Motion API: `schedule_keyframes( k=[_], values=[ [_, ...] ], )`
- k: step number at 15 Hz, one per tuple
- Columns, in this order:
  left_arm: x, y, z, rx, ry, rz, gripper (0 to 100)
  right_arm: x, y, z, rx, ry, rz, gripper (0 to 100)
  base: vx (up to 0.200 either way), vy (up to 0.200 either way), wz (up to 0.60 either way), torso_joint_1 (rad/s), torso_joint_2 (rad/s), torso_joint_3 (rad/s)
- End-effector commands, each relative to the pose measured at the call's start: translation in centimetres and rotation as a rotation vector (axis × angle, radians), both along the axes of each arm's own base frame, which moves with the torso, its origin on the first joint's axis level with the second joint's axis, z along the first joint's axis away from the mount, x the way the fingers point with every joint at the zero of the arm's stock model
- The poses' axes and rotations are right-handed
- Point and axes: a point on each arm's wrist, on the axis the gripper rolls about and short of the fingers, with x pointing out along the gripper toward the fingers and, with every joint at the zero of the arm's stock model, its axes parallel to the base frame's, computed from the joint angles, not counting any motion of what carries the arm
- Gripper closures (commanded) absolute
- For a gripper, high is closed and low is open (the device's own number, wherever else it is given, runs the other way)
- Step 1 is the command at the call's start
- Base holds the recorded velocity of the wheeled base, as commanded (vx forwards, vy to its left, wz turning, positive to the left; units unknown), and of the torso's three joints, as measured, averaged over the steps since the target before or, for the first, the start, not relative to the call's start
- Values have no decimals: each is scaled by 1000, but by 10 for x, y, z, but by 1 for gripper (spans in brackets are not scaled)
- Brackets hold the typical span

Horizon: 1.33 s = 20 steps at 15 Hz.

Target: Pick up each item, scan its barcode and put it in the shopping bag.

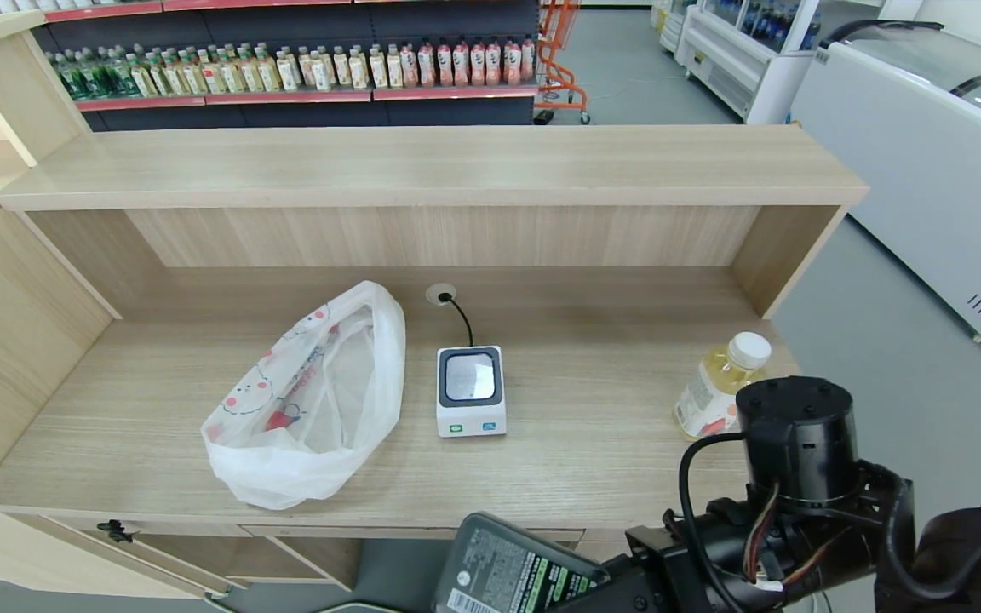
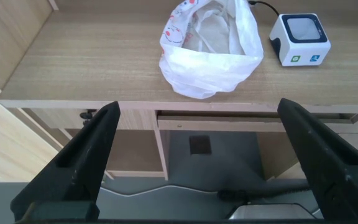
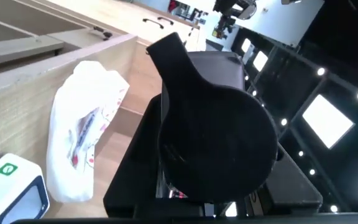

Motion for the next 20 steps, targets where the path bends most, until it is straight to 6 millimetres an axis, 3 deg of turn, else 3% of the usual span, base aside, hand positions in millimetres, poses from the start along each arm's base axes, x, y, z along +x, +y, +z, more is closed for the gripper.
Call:
schedule_keyframes(
  k=[1,8,20],
  values=[
    [0,0,0,0,-1,0,0,2,6,-10,-23,29,14,100,0,0,0,0,0,0],
    [0,0,0,0,-1,0,0,18,13,-36,-73,149,16,100,0,0,0,0,0,0],
    [0,0,0,-2,-1,0,0,39,25,-43,-33,145,63,100,0,0,0,0,0,0]
  ],
)
